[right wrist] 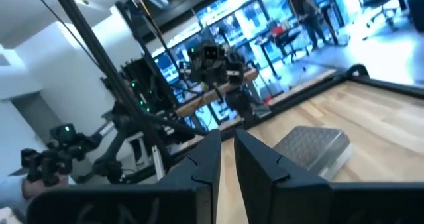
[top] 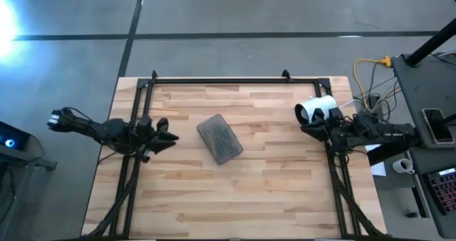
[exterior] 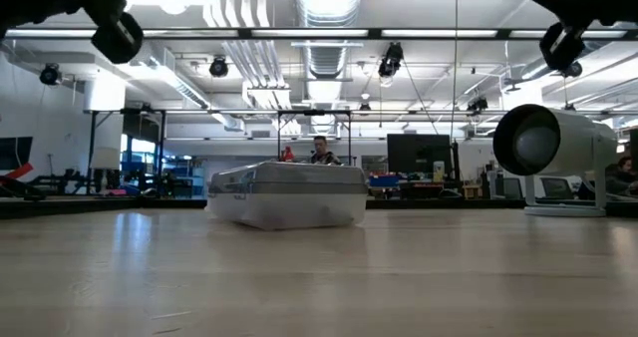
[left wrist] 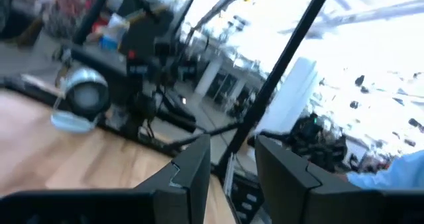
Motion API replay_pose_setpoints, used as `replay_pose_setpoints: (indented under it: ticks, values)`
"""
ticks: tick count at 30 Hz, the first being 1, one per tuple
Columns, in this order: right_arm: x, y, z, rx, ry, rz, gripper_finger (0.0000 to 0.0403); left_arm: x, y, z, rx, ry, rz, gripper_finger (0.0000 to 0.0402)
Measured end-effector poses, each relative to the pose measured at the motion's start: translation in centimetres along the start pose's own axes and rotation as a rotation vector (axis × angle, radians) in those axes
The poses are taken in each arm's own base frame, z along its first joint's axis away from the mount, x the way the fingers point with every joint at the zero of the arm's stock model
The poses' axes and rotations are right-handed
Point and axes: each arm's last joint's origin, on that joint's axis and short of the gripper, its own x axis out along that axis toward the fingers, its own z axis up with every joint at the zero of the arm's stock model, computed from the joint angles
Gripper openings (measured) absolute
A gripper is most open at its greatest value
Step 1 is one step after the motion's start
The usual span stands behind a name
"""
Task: Pick & place school supplies into a supply box
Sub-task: Return to Home Position
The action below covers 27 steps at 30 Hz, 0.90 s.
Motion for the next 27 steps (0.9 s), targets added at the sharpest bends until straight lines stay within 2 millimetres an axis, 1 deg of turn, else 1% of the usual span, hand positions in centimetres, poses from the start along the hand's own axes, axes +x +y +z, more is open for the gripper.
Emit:
replay_pose_setpoints:
  ticks: [2,6,8,12,15,19,22,27]
  values:
    - [-0.2,-0.3,-0.5,-0.016,-0.018,0.005,0.0038,-0.7,0.5,-0.4,0.010,-0.026,0.000,0.0104]
    - [0.1,-0.6,-1.0,-0.076,-0.006,0.002,0.0038,-2.0,1.6,-1.6,0.012,-0.076,0.002,0.0104]
    - [0.3,-0.7,-1.1,-0.086,-0.050,0.019,0.0038,-2.5,2.6,-3.1,0.017,-0.049,0.027,0.0104]
    - [0.8,-1.3,-2.4,-0.084,-0.097,0.070,0.0038,-3.0,3.1,-3.5,0.013,0.025,0.109,0.0104]
    - [1.2,-1.9,-3.5,-0.083,-0.112,0.093,0.0038,-3.1,3.2,-3.7,0.023,0.031,0.118,0.0104]
    - [1.5,-2.9,-5.2,-0.044,-0.081,0.066,0.0038,-3.0,3.2,-3.6,0.015,0.029,0.119,0.0104]
    - [1.5,-3.3,-5.8,0.005,-0.010,0.028,0.0038,-2.8,3.3,-3.9,0.015,0.059,0.132,0.0104]
    - [1.7,-3.7,-6.6,0.001,0.067,-0.014,0.0038,-2.5,3.6,-4.5,0.021,0.118,0.162,0.0104]
